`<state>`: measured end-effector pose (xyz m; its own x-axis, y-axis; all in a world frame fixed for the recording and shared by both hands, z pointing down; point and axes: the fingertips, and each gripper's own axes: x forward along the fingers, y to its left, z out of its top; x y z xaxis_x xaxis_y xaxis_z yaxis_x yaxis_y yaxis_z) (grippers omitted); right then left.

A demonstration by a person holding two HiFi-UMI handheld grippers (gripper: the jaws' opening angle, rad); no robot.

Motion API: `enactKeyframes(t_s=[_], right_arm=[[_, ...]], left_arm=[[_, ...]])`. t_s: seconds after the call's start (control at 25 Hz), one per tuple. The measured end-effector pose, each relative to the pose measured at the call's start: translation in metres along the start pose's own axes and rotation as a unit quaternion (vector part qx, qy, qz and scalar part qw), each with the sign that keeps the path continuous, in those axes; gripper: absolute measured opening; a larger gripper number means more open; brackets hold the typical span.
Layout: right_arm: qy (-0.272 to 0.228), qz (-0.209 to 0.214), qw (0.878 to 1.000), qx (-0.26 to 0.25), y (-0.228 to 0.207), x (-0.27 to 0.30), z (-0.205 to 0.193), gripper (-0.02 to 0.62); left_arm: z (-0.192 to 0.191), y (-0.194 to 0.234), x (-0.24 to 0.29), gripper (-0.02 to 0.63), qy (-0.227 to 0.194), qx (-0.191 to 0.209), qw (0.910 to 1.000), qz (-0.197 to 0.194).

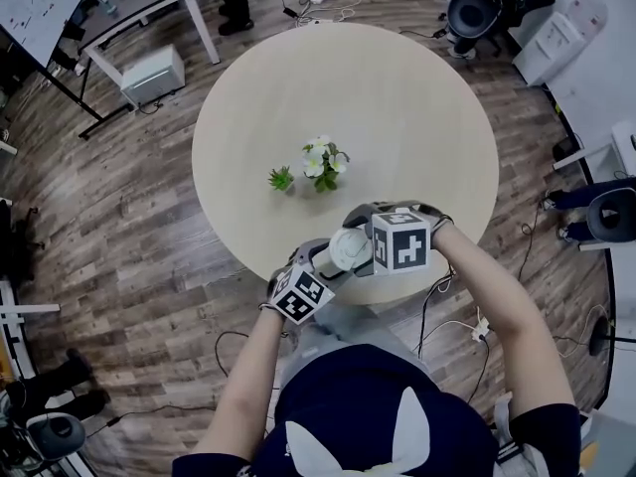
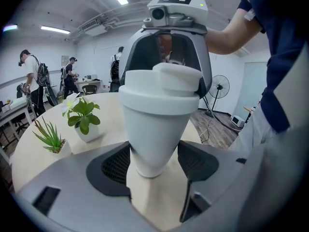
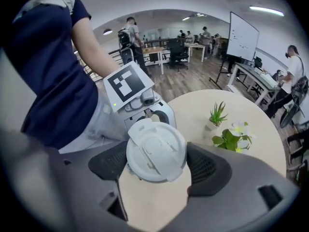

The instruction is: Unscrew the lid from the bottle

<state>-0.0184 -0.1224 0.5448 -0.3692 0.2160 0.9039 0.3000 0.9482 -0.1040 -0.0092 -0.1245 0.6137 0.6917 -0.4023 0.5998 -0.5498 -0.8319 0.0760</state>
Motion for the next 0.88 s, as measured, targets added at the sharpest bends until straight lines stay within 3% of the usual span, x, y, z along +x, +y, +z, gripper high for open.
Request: enactKeyframes(t_s=[0.16, 0.28, 0.36, 0.48, 0.56, 0.68, 0.76, 0.88], right_arm=[[0.039, 0.004, 0.999, -0.038, 0.0, 0.002, -0.002, 0.385], [0.046, -0.033, 0.998, -0.015, -0.004, 0.004, -0.004, 0.406], [0.028, -0.063, 0.997, 0.017, -0.005, 0.004, -0.007, 0.454], [-0.055, -0.106, 0.988, 0.096, -0.006, -0.007, -0.004, 0.499], [-0.133, -0.141, 0.966, 0.171, -0.008, -0.022, 0.0, 0.489], [-0.226, -0.2, 0.912, 0.277, -0.013, -0.04, 0.001, 0.473], [-0.259, -0.235, 0.875, 0.334, -0.014, -0.041, -0.002, 0.469], [-0.284, -0.264, 0.829, 0.403, -0.011, -0.034, -0.003, 0.481]], left_arm=[[0.0, 0.001, 0.001, 0.314, -0.001, -0.001, 1.0, 0.002], [-0.001, 0.0, 0.001, 0.314, -0.001, -0.004, 1.0, 0.004], [-0.001, 0.001, 0.001, 0.314, -0.001, -0.004, 1.0, 0.005], [-0.001, 0.001, 0.001, 0.314, -0.001, -0.006, 1.0, 0.006], [-0.002, 0.001, 0.0, 0.314, -0.001, -0.008, 0.9999, 0.006], [-0.003, 0.001, 0.0, 0.314, -0.002, -0.01, 0.9999, 0.008], [-0.004, 0.003, 0.0, 0.314, 0.0, -0.009, 0.9999, 0.009], [-0.004, 0.003, 0.0, 0.314, 0.003, -0.009, 0.9999, 0.01]])
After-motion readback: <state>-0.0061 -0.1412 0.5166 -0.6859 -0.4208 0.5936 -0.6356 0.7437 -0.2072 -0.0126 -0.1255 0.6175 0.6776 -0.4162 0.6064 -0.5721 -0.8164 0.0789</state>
